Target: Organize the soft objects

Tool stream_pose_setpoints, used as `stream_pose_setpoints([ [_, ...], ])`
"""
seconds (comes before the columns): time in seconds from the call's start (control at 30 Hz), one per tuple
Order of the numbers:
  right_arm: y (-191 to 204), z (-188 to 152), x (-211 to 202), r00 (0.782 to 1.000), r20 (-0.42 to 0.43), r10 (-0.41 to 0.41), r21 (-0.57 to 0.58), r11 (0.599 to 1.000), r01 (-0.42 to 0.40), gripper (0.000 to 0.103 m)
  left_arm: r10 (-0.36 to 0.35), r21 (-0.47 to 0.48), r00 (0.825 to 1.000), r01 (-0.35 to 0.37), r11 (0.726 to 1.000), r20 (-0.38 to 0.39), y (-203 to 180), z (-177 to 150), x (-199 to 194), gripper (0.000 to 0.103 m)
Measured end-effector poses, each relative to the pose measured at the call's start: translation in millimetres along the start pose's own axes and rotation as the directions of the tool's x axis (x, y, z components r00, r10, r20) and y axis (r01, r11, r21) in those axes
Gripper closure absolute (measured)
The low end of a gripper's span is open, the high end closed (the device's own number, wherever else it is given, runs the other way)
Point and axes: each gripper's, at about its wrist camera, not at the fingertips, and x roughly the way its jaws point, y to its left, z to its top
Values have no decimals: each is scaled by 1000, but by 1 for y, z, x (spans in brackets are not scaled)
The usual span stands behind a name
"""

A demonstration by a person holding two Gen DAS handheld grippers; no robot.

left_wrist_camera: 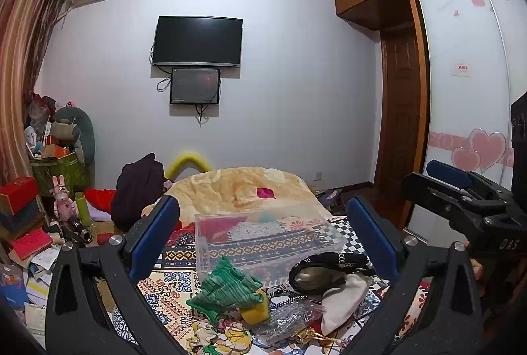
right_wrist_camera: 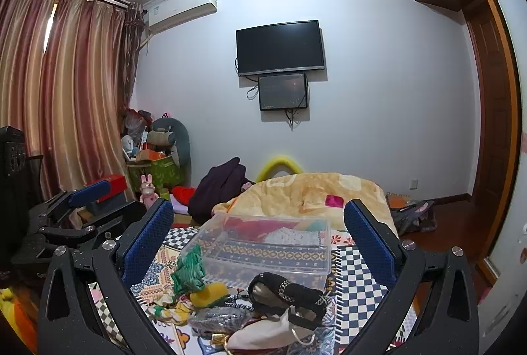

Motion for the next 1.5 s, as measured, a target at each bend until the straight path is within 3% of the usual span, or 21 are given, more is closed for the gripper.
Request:
stream_pose_setpoints([
  [1.5, 0, 2, 0, 1000, 12, 5, 5, 1000, -6, 0, -8, 8, 1000, 8, 1000, 6, -3, 7, -5, 0],
])
